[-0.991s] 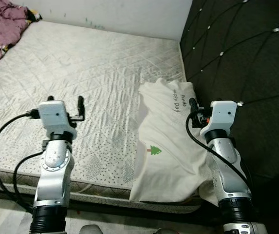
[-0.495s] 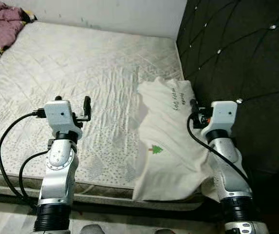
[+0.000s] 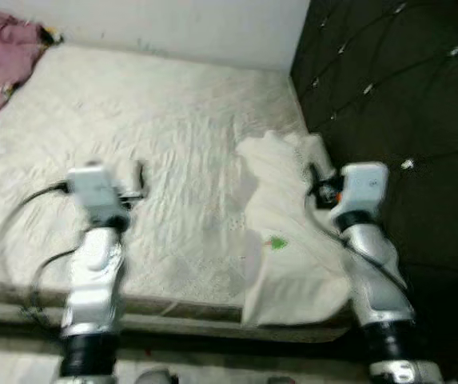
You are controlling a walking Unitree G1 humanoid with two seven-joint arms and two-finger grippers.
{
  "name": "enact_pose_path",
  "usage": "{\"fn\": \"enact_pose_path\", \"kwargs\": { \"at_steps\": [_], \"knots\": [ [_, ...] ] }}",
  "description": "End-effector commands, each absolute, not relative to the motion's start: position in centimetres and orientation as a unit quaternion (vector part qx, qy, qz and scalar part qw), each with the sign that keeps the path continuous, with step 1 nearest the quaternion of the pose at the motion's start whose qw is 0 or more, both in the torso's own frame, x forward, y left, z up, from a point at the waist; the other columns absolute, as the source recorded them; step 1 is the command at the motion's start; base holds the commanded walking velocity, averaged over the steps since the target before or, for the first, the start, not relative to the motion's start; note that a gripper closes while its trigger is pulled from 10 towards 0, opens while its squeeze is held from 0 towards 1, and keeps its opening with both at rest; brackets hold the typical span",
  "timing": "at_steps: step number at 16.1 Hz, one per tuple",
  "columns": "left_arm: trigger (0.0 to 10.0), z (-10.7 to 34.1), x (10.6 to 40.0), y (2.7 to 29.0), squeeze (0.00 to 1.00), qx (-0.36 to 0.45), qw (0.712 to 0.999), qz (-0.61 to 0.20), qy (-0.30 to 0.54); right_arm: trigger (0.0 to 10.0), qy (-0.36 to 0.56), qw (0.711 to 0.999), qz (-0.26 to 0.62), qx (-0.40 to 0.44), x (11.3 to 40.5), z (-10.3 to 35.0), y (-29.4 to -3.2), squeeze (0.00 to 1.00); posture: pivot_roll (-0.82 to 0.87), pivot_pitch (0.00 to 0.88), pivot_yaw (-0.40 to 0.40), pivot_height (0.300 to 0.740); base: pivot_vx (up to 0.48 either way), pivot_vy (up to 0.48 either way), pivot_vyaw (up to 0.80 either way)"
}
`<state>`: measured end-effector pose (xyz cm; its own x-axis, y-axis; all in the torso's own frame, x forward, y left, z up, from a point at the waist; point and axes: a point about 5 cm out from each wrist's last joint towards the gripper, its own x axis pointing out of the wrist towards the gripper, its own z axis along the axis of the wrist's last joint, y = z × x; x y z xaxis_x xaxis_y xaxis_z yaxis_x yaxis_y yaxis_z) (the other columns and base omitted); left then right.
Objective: Clean up the room
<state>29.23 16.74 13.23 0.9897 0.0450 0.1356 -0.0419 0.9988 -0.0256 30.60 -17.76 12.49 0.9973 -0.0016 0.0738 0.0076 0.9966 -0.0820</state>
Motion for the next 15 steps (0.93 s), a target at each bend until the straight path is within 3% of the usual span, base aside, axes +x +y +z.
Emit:
{"fn": "enact_pose_path", "kwargs": {
  "at_steps": [1,11,15],
  "knots": [
    [10.0,13.2,29.2,17.6,0.0,-0.004,0.997,0.036,-0.066,10.0,-0.037,0.998,0.009,-0.04,30.8,12.6,-17.1,0.0,-0.01,0.0,-0.062,0.74,0.0,0.48,0.0],
    [10.0,13.0,29.6,17.9,0.0,-0.034,0.997,0.049,-0.054,10.0,-0.05,0.995,0.016,-0.081,31.8,13.4,-17.3,0.0,-0.02,0.0,-0.066,0.74,0.0,0.48,0.0],
    [10.0,13.1,29.7,17.6,0.0,-0.036,0.997,0.037,-0.061,10.0,-0.055,0.996,0.04,-0.062,31.3,13.3,-16.3,0.0,-0.02,0.0,-0.068,0.74,0.0,0.0,0.0]
  ]
}}
